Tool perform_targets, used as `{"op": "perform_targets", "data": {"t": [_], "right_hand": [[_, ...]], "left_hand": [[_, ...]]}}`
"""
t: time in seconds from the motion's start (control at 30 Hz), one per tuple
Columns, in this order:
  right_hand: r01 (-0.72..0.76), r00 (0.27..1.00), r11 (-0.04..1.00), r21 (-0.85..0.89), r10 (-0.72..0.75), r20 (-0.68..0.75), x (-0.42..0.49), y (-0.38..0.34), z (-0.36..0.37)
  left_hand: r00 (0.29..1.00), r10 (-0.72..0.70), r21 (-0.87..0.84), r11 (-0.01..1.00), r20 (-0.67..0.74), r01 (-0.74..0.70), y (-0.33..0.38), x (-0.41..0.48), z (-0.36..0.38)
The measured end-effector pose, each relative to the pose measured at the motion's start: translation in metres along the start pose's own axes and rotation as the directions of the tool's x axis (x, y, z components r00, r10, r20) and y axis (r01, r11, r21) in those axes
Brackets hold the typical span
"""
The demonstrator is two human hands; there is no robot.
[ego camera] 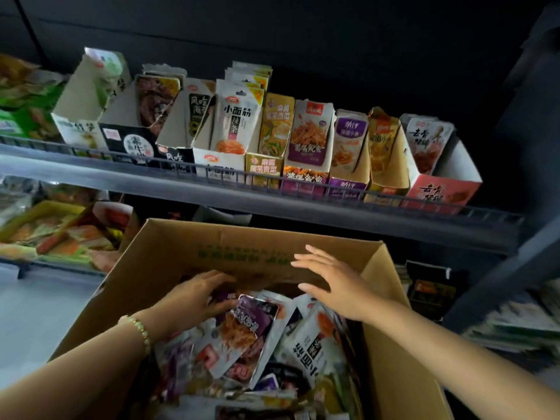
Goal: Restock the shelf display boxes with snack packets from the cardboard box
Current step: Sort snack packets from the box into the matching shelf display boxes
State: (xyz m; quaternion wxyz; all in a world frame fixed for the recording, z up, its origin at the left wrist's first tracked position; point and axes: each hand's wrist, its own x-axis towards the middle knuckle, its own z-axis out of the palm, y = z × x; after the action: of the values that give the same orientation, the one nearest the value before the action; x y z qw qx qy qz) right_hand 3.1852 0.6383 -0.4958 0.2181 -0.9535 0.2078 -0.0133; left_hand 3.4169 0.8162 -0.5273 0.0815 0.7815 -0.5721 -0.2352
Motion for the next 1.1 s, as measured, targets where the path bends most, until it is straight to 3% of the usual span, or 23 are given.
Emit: {"op": "perform_targets", "data": {"t": [0.1, 0.37, 0.53, 0.6, 0.67, 0.77, 0.87, 0.93, 1.03, 1.1], "right_hand": [[-0.004, 0.989, 1.000, -0.016, 0.007, 0.147, -0.006, -0.010, 0.024], [-0.154, 0.848, 0.979, -0.136, 0.202, 0.490, -0.006, 0.012, 0.061], [-0.128, 0.868, 0.965, -0.229, 0.221, 0.444, -0.001, 0.019, 0.060], [-0.112, 0.882, 0.964, -0.242, 0.208, 0.423, 0.000, 0.020, 0.055], [-0.112, 0.881, 0.969, -0.220, 0.200, 0.429, 0.000, 0.021, 0.051], [-0.168, 0.892, 0.983, -0.071, 0.182, 0.413, -0.003, 0.021, 0.050], [-0.188, 0.952, 0.977, 0.101, 0.156, 0.263, -0.003, 0.020, 0.041], [-0.191, 0.980, 0.927, 0.324, 0.162, 0.113, -0.001, 0.014, 0.029], [-0.135, 0.966, 0.707, 0.695, 0.251, -0.068, 0.002, 0.002, 0.010], [-0.129, 0.951, 0.519, 0.845, 0.307, -0.043, 0.001, -0.009, 0.004]], "left_hand": [[0.996, -0.017, -0.138, 0.990, 0.084, 0.028, -0.008, 0.014, 0.029], [0.968, -0.070, -0.214, 0.969, 0.240, 0.123, 0.001, 0.066, 0.072], [0.974, -0.145, -0.335, 0.921, 0.176, 0.197, 0.015, 0.095, 0.095], [0.962, -0.098, -0.400, 0.895, 0.253, 0.197, 0.026, 0.096, 0.094], [0.940, -0.015, -0.354, 0.924, 0.340, 0.143, 0.031, 0.093, 0.090], [0.931, 0.034, -0.424, 0.896, 0.365, 0.134, 0.024, 0.081, 0.078], [0.972, 0.046, -0.480, 0.874, 0.232, 0.073, 0.013, 0.071, 0.055], [0.997, 0.044, -0.463, 0.886, 0.067, -0.008, 0.008, 0.060, 0.035], [0.988, -0.063, -0.577, 0.816, -0.139, -0.029, 0.006, 0.032, 0.009], [0.957, -0.174, -0.706, 0.707, -0.234, -0.044, 0.010, 0.014, -0.003]]}}
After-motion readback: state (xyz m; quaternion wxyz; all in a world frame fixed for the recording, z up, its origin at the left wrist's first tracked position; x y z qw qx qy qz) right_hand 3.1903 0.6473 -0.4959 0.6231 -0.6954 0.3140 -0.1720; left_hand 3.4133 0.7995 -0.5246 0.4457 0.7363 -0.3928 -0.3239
